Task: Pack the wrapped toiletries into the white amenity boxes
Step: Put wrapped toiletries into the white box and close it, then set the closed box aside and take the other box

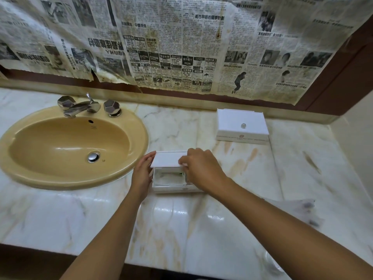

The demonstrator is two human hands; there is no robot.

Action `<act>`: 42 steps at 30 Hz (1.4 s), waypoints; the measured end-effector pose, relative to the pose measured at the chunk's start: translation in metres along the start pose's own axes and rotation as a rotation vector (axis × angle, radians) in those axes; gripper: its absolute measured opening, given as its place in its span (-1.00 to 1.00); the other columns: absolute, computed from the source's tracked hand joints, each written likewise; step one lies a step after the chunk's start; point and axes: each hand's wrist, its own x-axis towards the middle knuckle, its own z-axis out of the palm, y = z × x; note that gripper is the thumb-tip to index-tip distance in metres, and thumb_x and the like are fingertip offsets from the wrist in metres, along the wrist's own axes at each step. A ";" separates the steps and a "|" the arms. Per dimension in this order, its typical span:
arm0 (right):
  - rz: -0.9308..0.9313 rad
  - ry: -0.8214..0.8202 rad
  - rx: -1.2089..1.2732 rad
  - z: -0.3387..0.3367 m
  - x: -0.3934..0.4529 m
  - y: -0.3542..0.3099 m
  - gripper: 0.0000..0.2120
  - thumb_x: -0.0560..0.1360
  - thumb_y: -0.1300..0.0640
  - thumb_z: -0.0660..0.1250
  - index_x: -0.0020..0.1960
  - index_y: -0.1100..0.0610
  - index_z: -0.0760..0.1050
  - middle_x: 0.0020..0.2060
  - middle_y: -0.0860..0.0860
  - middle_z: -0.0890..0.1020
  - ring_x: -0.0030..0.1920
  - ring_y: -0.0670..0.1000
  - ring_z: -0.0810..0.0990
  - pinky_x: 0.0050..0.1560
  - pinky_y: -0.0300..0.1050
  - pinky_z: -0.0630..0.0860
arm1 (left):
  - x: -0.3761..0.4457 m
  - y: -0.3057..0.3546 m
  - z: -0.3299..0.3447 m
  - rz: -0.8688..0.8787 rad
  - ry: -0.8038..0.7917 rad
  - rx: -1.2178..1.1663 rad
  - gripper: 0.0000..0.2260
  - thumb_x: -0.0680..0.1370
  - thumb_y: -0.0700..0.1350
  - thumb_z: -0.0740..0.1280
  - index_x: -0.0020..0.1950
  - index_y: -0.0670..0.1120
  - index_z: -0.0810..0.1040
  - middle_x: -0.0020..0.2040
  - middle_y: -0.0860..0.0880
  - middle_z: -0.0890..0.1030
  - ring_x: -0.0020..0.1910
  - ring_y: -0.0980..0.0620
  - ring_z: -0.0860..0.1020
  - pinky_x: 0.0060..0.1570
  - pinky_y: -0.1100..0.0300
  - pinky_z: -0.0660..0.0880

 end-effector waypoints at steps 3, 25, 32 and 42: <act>-0.023 -0.061 -0.034 0.021 -0.016 -0.001 -0.77 0.50 0.26 0.25 0.08 0.06 0.58 -0.10 0.04 0.50 -0.04 0.11 0.46 -0.13 -0.08 0.17 | 0.000 0.000 0.002 -0.017 0.004 -0.021 -0.75 0.65 -0.07 0.17 0.20 -0.04 0.59 0.16 0.04 0.64 0.17 0.10 0.57 -0.11 0.25 0.48; 0.787 0.019 0.854 0.059 -0.031 0.029 -0.34 0.61 -0.12 0.15 0.57 0.04 -0.08 0.49 0.01 0.26 0.43 0.06 0.31 0.30 -0.14 0.30 | -0.016 -0.017 0.011 0.063 0.130 0.210 -0.68 0.57 -0.08 0.34 0.33 -0.08 0.54 0.17 0.05 0.62 0.15 0.07 0.58 0.09 0.26 0.48; 0.808 0.102 0.880 0.050 0.007 0.042 -0.36 0.60 -0.11 0.17 0.57 0.02 -0.03 0.49 0.02 0.27 0.45 0.07 0.28 0.35 -0.09 0.29 | 0.013 0.006 0.031 0.091 0.152 0.133 -0.68 0.60 -0.17 0.31 0.36 -0.15 0.50 0.18 0.06 0.58 0.12 0.11 0.55 0.08 0.32 0.43; 0.824 0.176 0.950 0.040 0.104 0.082 -0.36 0.61 -0.07 0.17 0.57 0.03 -0.05 0.50 0.03 0.24 0.45 0.07 0.28 0.32 -0.10 0.31 | 0.118 0.050 0.062 0.114 0.107 0.185 -0.77 0.59 -0.17 0.31 0.24 -0.08 0.60 -0.01 0.14 0.65 -0.01 0.15 0.61 0.02 0.28 0.51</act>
